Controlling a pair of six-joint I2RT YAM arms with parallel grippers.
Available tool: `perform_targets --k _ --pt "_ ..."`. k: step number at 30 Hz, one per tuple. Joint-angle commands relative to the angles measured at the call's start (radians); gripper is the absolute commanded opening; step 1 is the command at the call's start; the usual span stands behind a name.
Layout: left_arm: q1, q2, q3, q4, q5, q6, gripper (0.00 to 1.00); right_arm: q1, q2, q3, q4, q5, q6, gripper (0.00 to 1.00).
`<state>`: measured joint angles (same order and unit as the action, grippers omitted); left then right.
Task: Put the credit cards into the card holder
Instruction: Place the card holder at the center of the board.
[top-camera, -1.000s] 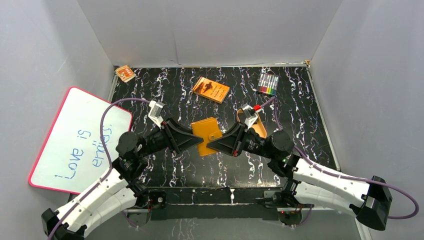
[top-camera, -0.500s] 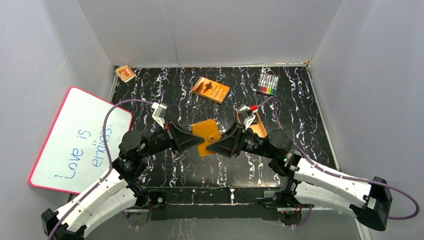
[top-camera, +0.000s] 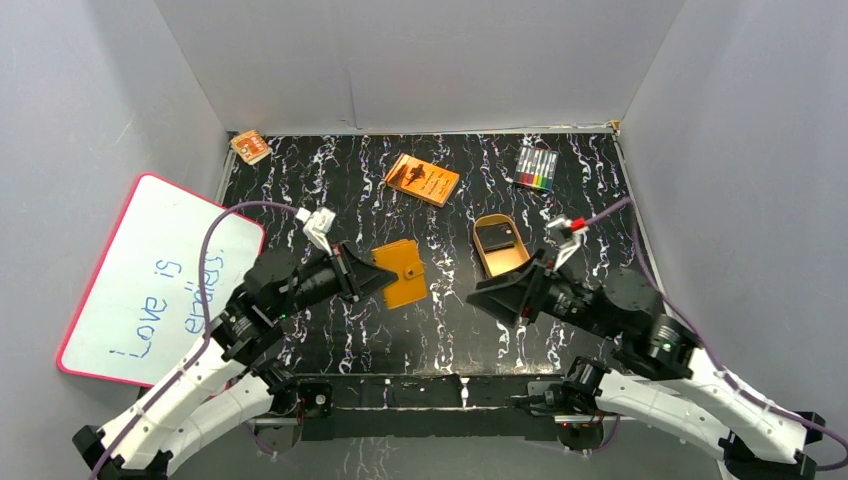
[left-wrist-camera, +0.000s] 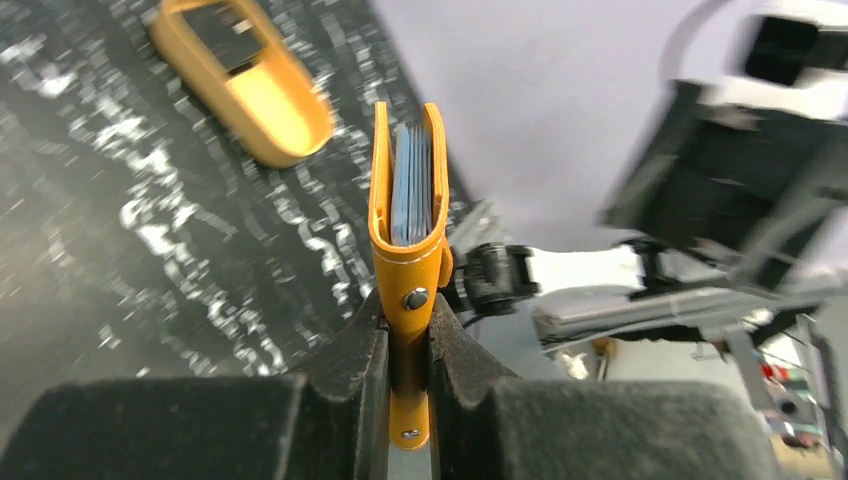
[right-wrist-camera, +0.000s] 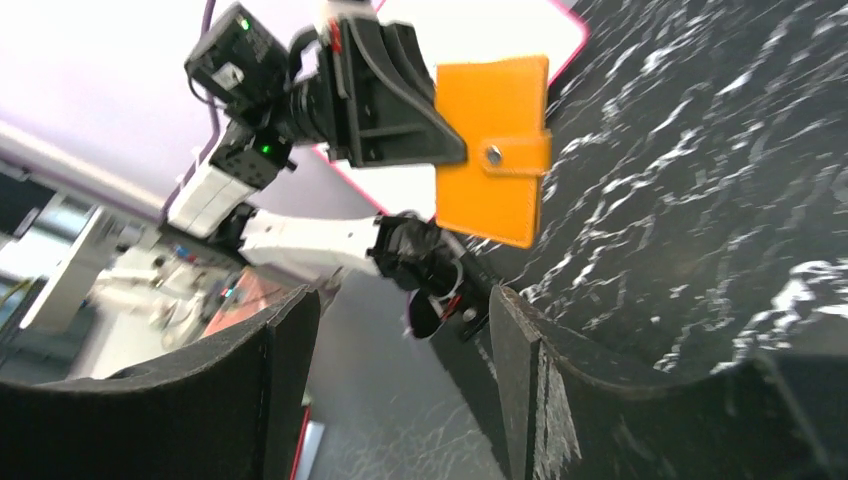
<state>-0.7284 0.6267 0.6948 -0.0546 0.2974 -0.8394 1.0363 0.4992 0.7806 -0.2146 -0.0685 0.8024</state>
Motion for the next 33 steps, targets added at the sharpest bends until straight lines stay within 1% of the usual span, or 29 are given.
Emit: perform_targets --k 1,4,7,9,12,13,15,17,18,21,24,26,29,31,33 --pt "0.002 0.140 0.085 -0.310 -0.156 0.041 0.00 0.003 0.005 0.143 -0.278 0.233 -0.122 0.72" --pt "0.002 0.253 0.103 -0.378 -0.198 0.032 0.00 0.003 0.064 0.184 -0.330 0.293 -0.173 0.72" --pt "0.005 0.350 0.119 -0.352 -0.210 0.023 0.00 0.003 0.144 0.223 -0.365 0.372 -0.217 0.73" --pt "0.015 0.411 0.150 -0.315 -0.198 0.037 0.00 0.003 0.180 0.242 -0.340 0.408 -0.255 0.73" --pt "0.041 0.530 0.207 -0.257 -0.144 0.064 0.00 0.003 0.196 0.228 -0.265 0.449 -0.300 0.75" --pt "0.054 0.572 0.220 -0.234 -0.107 0.058 0.00 0.003 0.197 0.215 -0.247 0.467 -0.299 0.77" --pt "0.073 0.644 0.231 -0.180 -0.020 0.027 0.00 0.004 0.199 0.191 -0.234 0.495 -0.275 0.85" --pt "0.082 0.693 0.222 -0.097 0.063 -0.023 0.00 0.004 0.188 0.173 -0.238 0.532 -0.196 0.94" --pt "0.082 0.706 0.213 -0.048 0.097 -0.043 0.00 0.004 0.173 0.160 -0.226 0.546 -0.170 0.96" --pt "0.091 0.732 0.189 0.071 0.136 -0.070 0.00 0.004 0.122 0.126 -0.175 0.563 -0.206 0.97" --pt "0.116 0.761 0.157 0.150 0.146 -0.086 0.00 0.004 0.165 0.167 -0.268 0.595 -0.216 0.96" --pt "0.138 0.783 0.107 0.260 0.197 -0.121 0.00 0.003 0.244 0.218 -0.373 0.594 -0.213 0.96" --pt "0.154 0.808 0.051 0.382 0.250 -0.131 0.00 0.004 0.369 0.285 -0.518 0.580 -0.196 0.97" --pt "0.161 0.812 0.041 0.399 0.272 -0.115 0.00 0.004 0.423 0.308 -0.551 0.571 -0.190 0.98" --pt "0.166 0.798 0.048 0.367 0.274 -0.073 0.00 0.003 0.442 0.302 -0.538 0.570 -0.179 0.98"
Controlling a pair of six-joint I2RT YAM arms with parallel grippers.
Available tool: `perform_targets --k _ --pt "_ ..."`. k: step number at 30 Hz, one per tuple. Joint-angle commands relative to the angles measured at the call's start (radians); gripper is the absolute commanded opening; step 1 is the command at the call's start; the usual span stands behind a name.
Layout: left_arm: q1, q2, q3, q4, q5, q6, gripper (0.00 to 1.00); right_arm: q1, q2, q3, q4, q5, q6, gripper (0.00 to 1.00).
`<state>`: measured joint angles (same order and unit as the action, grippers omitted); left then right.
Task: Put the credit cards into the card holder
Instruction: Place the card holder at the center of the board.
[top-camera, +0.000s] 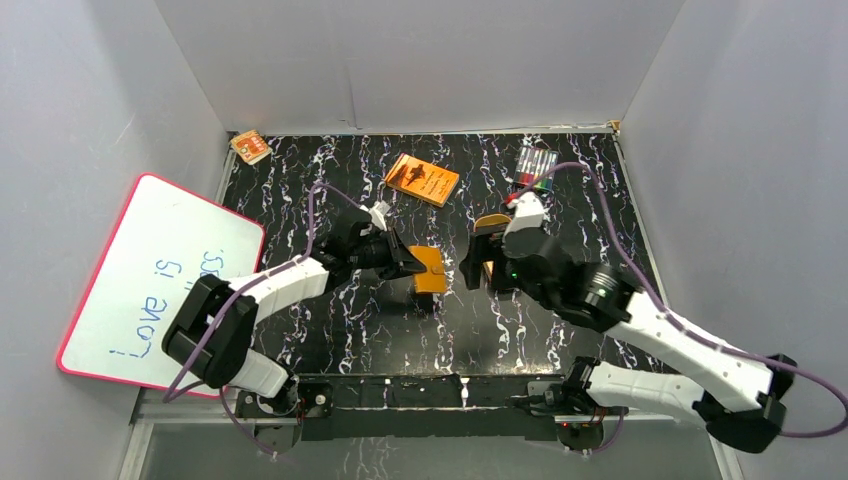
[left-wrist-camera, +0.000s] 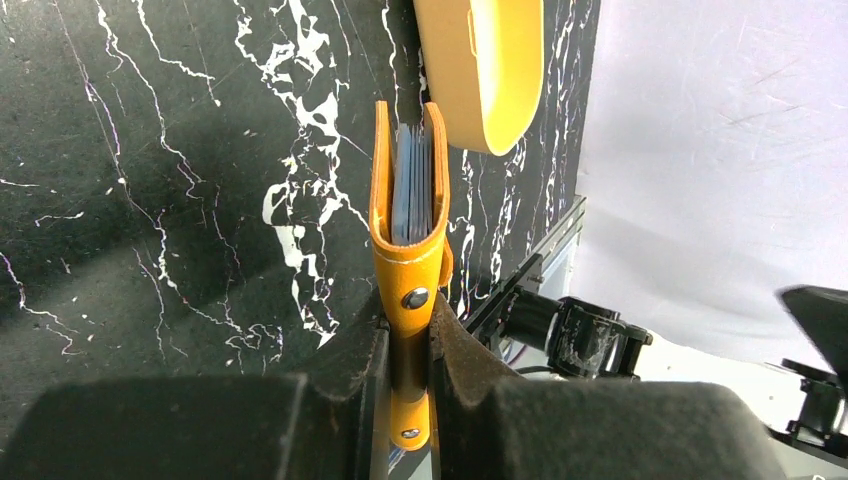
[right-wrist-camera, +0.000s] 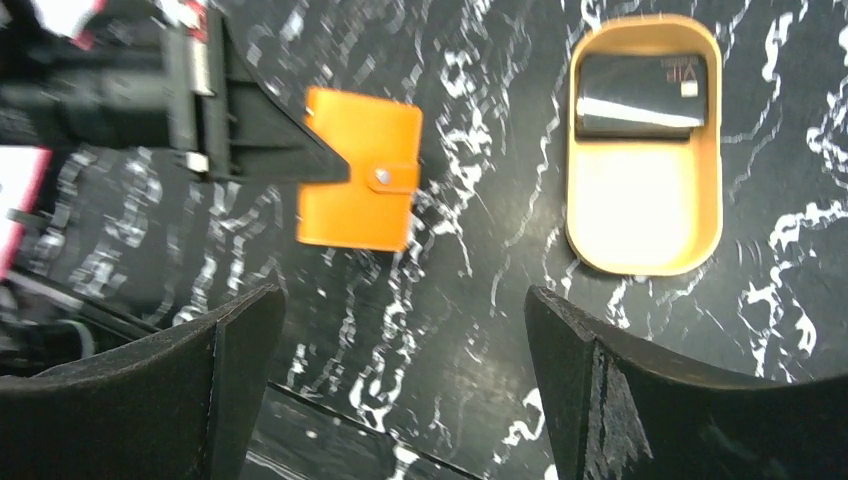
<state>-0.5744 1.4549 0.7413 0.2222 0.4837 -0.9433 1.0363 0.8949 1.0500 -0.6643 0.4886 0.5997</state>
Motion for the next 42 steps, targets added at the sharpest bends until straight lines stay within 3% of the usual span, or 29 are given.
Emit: perform_targets --k 1,5,14,26,36,42 --pt "0.014 -0.041 0.010 0.056 0.078 0.063 0.00 0.002 0.047 0.022 -0.067 0.013 0.026 0.98" --pt "0.026 -0.061 0.014 -0.052 0.013 0.144 0.00 -0.004 0.045 -0.040 0.017 0.016 0.021 0.98" --pt "0.045 0.125 0.018 0.115 0.118 0.058 0.00 -0.030 0.130 -0.041 0.082 -0.047 -0.027 0.98" --pt "0.060 0.221 0.031 0.053 0.104 0.062 0.00 -0.036 0.141 -0.043 0.097 -0.095 -0.016 0.99" --pt "0.059 0.219 0.044 -0.029 0.074 0.097 0.26 -0.037 0.096 -0.045 0.102 -0.083 -0.044 0.99" --pt "0.059 0.215 0.044 -0.072 0.044 0.117 0.31 -0.037 0.088 -0.046 0.099 -0.084 -0.051 0.99"
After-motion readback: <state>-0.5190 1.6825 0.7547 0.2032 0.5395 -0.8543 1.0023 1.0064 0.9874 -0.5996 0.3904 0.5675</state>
